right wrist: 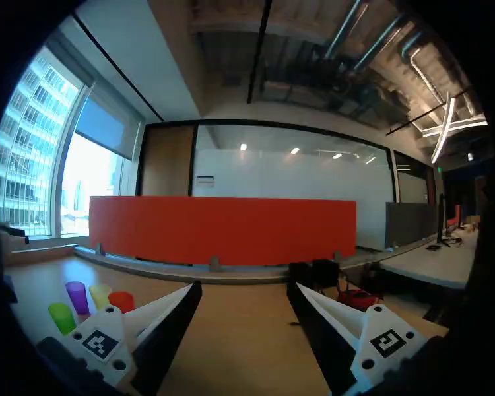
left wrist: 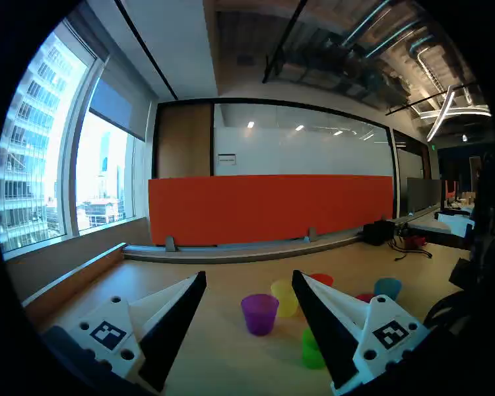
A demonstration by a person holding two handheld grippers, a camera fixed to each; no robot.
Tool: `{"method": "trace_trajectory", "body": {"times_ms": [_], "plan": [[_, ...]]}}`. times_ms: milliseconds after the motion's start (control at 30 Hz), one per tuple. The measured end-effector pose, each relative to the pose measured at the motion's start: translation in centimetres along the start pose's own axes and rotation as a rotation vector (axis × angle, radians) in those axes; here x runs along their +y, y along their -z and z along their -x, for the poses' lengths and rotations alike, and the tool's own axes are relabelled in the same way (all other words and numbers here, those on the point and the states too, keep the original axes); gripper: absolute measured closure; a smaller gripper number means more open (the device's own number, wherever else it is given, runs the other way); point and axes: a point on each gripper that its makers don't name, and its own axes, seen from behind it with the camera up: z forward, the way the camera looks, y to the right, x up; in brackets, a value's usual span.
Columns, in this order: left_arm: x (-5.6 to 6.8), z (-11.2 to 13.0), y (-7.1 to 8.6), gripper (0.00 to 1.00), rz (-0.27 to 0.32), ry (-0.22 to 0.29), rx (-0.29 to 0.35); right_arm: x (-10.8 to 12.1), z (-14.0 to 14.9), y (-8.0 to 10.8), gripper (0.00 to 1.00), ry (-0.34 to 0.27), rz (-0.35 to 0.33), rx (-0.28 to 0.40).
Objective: Pour water
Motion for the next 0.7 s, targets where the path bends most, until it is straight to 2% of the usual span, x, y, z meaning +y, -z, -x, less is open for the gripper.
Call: {"method": "trace_trajectory", "body": {"times_ms": [133, 267, 367, 700], "plan": [[-0.5, -0.4, -0.2, 0.04, -0.020, -0.002, 0.016, 0.3, -0.5, 0.2, 0.00, -0.004, 0.027, 0.017], [-1.1, -0.3, -0.7, 0.04, -0.042, -0.026, 0.015, 0.6, -0.5, 0.2, 0.00, -0.005, 0.044, 0.021], [-1.4, 0.4, -0.9, 0.04, -0.060, -0.043, 0.016, 0.6, -0.2, 0.2, 0.00, -0.003, 0.049, 0.011], [-2.6, 2.4, -1.5, 0.04, -0.111, -0.055, 0.027, 0.9, -0.6, 0.3, 0.00, 0.017, 0.063, 0.006]]}}
